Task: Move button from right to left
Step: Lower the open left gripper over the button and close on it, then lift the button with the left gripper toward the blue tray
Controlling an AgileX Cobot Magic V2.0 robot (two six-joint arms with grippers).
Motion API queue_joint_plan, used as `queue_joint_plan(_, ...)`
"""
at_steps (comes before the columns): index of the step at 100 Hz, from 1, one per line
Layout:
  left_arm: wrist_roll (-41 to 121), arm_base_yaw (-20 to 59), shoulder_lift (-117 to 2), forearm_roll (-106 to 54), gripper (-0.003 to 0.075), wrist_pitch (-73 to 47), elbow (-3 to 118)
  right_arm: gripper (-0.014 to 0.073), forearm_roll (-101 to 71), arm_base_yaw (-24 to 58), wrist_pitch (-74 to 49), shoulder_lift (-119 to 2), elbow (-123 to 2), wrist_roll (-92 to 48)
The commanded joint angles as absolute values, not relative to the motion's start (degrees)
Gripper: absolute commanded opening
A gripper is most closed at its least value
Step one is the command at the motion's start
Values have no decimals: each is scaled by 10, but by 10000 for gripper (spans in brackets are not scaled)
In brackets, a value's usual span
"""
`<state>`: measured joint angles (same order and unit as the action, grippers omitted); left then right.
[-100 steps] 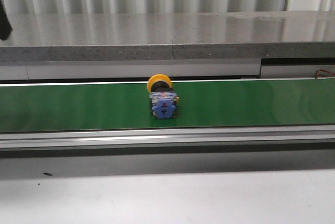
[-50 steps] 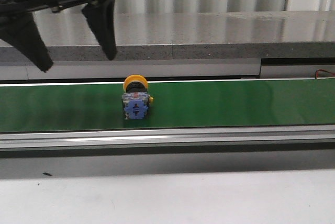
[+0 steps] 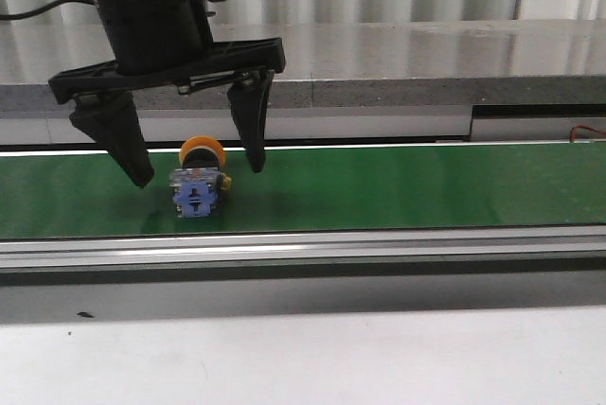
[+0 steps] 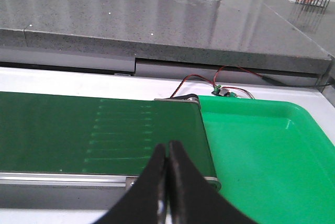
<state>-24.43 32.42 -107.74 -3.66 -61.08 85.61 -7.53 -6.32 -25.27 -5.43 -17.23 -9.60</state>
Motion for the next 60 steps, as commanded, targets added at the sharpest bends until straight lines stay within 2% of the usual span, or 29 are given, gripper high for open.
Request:
queue_joint_plan(1, -257, 327, -1061, -38, 617, -592, 874, -68, -78, -64, -203, -61, -188, -102)
queue_joint_plan(11, -257, 325, -1065, -36, 522, -599, 875, -68, -78, -64, -203, -61, -188, -102)
queue_joint_plan(18, -257, 324, -1064, -34, 419, -599, 875, -68, -78, -64, -203, -61, -188, -102)
queue_joint_plan(24, -257, 324, -1061, -33, 298, -600, 875, -68, -78, -64, -203, -61, -188, -102)
queue_joint_plan(37, -257, 324, -1056, -25, 113, -603, 875, -68, -78, -64, -203, -61, -188, -102)
queue_joint_plan(46, -257, 324, -1047, -12, 64, -600, 875, -68, -78, -64, -203, -61, -188, -102)
queue_joint_plan(60, -257, 324, -1027, 14, 63, -602, 889, -68, -78, -64, -203, -61, -188, -102)
